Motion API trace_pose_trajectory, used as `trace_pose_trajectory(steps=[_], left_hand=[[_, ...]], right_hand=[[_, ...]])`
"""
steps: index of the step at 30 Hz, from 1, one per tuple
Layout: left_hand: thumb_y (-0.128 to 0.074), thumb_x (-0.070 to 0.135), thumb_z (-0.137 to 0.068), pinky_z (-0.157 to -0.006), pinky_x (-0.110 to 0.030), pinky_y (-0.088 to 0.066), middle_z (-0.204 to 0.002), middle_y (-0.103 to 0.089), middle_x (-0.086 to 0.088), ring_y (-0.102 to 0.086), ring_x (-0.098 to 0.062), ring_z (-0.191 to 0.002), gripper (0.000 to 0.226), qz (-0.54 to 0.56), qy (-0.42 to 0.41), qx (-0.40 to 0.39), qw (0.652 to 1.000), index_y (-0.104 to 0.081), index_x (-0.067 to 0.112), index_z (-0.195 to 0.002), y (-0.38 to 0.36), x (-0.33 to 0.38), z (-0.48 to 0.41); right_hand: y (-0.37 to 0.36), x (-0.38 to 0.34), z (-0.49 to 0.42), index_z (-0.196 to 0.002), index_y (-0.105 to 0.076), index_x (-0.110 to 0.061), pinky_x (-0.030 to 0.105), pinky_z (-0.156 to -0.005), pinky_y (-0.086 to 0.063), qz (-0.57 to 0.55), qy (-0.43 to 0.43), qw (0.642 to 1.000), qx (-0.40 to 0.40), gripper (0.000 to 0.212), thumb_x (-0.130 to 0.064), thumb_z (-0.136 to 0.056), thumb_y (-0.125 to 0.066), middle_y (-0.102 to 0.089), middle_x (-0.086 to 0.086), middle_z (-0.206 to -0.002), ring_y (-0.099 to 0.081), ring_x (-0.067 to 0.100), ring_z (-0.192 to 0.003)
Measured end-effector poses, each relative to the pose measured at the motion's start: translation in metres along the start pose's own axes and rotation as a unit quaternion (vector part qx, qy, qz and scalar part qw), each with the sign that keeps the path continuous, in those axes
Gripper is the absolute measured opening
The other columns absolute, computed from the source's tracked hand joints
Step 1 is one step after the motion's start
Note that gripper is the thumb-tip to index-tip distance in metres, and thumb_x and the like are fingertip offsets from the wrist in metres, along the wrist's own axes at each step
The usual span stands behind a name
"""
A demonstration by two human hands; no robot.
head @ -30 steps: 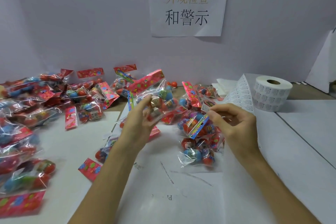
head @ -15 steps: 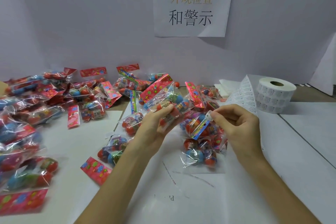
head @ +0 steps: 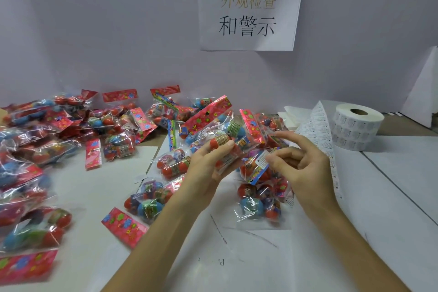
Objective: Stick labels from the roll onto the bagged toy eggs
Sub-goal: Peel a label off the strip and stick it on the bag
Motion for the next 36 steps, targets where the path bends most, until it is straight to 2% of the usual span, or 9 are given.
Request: trace_pose_trajectory(steps=[4,7,12,15,20,25,27,31,36], left_hand=[[-0.072,0.014,-0.091,-0.080,-0.028,-0.061,-0.118,-0.075,-0.016,-0.074,-0.028,-0.109,0.034,0.000,-0.002,-0.018,1.000,-0.068,0.001,-0.122,-0.004,-0.002,0.000],[-0.076,0.021,-0.084,-0.083,-0.031,-0.062,-0.119,-0.075,-0.016,-0.074,-0.029,-0.107,0.045,-0.013,0.000,-0.031,0.999,-0.067,0.002,-0.124,-0.006,-0.002,0.001],[-0.078,0.024,-0.078,-0.085,-0.033,-0.063,-0.119,-0.074,-0.017,-0.075,-0.031,-0.106,0.053,-0.021,0.003,-0.026,0.999,-0.065,0.003,-0.125,-0.007,-0.002,0.002],[-0.079,0.024,-0.075,-0.078,-0.030,-0.062,-0.114,-0.076,-0.015,-0.077,-0.028,-0.101,0.052,-0.021,0.001,-0.016,1.000,-0.067,0.006,-0.122,-0.006,-0.002,0.003],[-0.079,0.024,-0.075,-0.076,-0.029,-0.061,-0.117,-0.074,-0.017,-0.076,-0.028,-0.102,0.053,-0.022,-0.007,-0.006,1.000,-0.067,0.004,-0.123,-0.004,0.001,0.003],[-0.079,0.024,-0.075,-0.079,-0.030,-0.062,-0.119,-0.074,-0.018,-0.076,-0.030,-0.103,0.055,-0.035,-0.016,-0.020,0.999,-0.066,0.003,-0.125,-0.007,0.001,0.004],[-0.078,0.025,-0.075,-0.081,-0.031,-0.062,-0.119,-0.074,-0.018,-0.075,-0.031,-0.103,0.056,-0.050,-0.015,-0.026,0.998,-0.065,0.004,-0.125,-0.009,0.000,0.005],[-0.077,0.023,-0.081,-0.083,-0.036,-0.063,-0.115,-0.075,-0.017,-0.076,-0.034,-0.100,0.052,-0.074,-0.010,-0.041,0.996,-0.063,0.005,-0.127,-0.014,-0.005,0.006],[-0.074,0.015,-0.090,-0.075,-0.035,-0.062,-0.115,-0.076,-0.016,-0.076,-0.034,-0.100,0.039,-0.092,-0.014,-0.049,0.994,-0.064,0.008,-0.127,-0.017,-0.007,0.007]], right_hand=[[0.001,-0.002,0.001,-0.092,-0.078,-0.020,0.017,-0.074,-0.057,0.028,0.012,1.000,0.005,0.022,0.000,-0.084,-0.078,-0.078,-0.003,-0.085,-0.075,0.011,-0.080],[0.001,0.000,0.001,-0.088,-0.077,-0.020,0.021,-0.074,-0.059,0.044,0.002,0.999,0.010,0.018,-0.005,-0.080,-0.082,-0.078,-0.004,-0.084,-0.075,0.013,-0.079],[0.006,-0.003,0.001,-0.106,-0.076,-0.022,0.020,-0.078,-0.059,0.058,0.014,0.998,0.037,0.035,-0.003,-0.078,-0.084,-0.076,-0.004,-0.080,-0.073,0.013,-0.078],[0.008,-0.004,0.000,-0.088,-0.079,-0.027,0.028,-0.080,-0.060,0.089,0.022,0.995,0.038,0.024,-0.006,-0.078,-0.085,-0.077,-0.008,-0.080,-0.074,0.014,-0.081],[0.007,-0.010,-0.001,-0.079,-0.079,-0.027,0.027,-0.095,-0.052,0.112,0.055,0.992,0.031,0.019,-0.011,-0.074,-0.087,-0.068,-0.004,-0.106,-0.065,0.011,-0.108],[0.004,-0.005,0.000,-0.084,-0.079,-0.026,0.033,-0.082,-0.061,0.055,0.027,0.998,0.008,0.021,-0.006,-0.079,-0.084,-0.077,-0.003,-0.085,-0.074,0.016,-0.084],[0.002,-0.004,0.001,-0.094,-0.077,-0.025,0.031,-0.082,-0.062,0.039,0.017,0.999,0.011,0.022,-0.008,-0.079,-0.083,-0.077,-0.002,-0.084,-0.074,0.015,-0.083],[-0.003,0.002,0.001,-0.122,-0.066,-0.026,0.023,-0.083,-0.059,-0.024,-0.019,0.999,0.017,0.053,-0.020,-0.072,-0.083,-0.077,0.004,-0.081,-0.075,0.016,-0.084],[-0.013,0.002,0.003,-0.119,-0.066,-0.019,0.031,-0.083,-0.061,-0.020,-0.022,0.999,0.019,0.052,-0.022,-0.070,-0.083,-0.077,0.005,-0.082,-0.075,0.017,-0.083]])
Point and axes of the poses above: each hand's wrist, its own z-axis away from the middle knuckle, its own y-axis out of the back of the hand, x = y × z, the point moved 9 cm from there along -z, towards the middle knuckle
